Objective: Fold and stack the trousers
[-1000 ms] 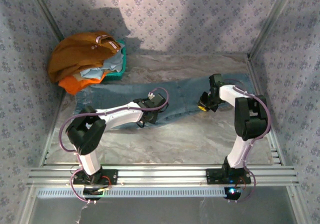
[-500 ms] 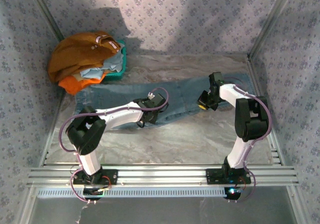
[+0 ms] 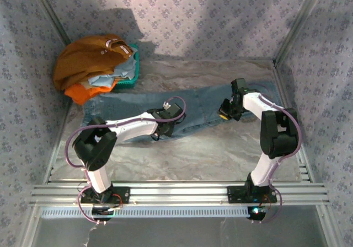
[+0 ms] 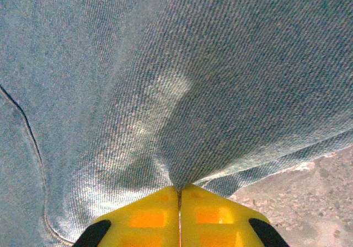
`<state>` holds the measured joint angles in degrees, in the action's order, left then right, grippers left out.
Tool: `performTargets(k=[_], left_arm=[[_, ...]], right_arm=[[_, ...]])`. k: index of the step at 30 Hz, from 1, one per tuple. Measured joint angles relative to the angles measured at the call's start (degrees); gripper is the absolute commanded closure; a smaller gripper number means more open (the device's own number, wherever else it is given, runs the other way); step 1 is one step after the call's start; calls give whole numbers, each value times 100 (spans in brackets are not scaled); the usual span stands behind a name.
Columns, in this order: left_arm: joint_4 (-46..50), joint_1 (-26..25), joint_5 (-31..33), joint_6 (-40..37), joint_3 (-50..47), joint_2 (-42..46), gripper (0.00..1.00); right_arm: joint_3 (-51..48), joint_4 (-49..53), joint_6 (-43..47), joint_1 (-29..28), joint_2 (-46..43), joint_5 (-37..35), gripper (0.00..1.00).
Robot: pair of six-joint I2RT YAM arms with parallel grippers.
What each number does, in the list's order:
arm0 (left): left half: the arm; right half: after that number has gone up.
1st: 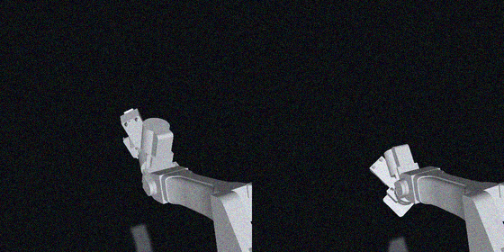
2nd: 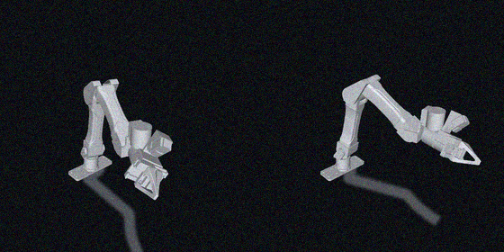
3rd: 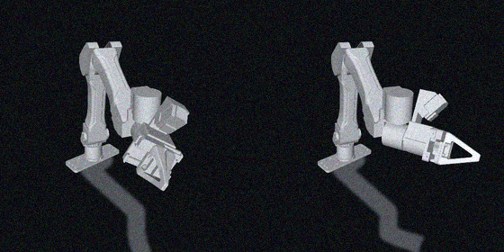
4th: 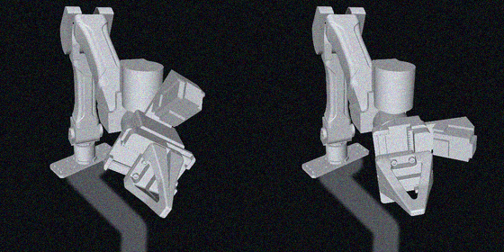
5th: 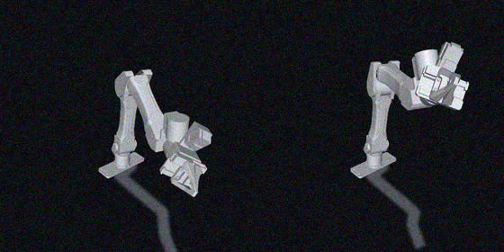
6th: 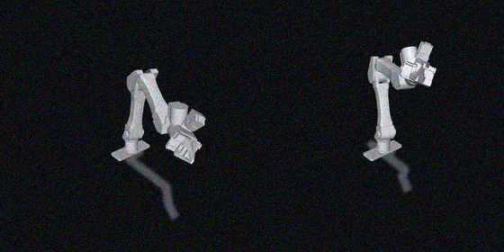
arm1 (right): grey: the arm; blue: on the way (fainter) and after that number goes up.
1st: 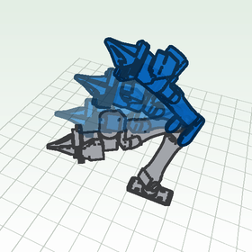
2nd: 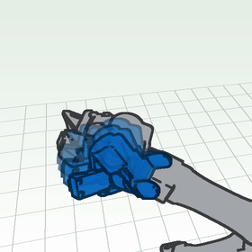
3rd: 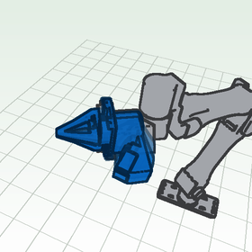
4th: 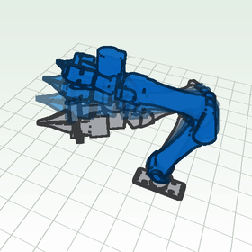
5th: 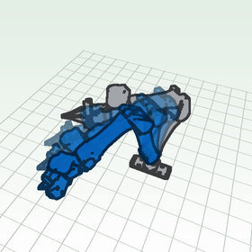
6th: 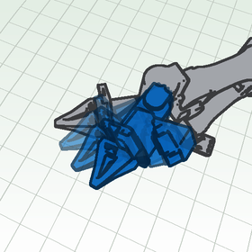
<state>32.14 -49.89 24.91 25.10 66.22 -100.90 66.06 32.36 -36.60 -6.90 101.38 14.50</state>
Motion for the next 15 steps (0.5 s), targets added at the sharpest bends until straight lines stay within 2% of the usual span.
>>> performTargets(k=[4,9,15], left_arm=[[0,0,0,0,0,0,48],[2,0,-2,0,0,0,49],[2,-2,-2,-2,-2,20,49]], right_arm=[[0,-4,0,0,0,11,100],[-17,-7,24,15,-66,7,100],[-343,-48,179,352,-785,162,100]])
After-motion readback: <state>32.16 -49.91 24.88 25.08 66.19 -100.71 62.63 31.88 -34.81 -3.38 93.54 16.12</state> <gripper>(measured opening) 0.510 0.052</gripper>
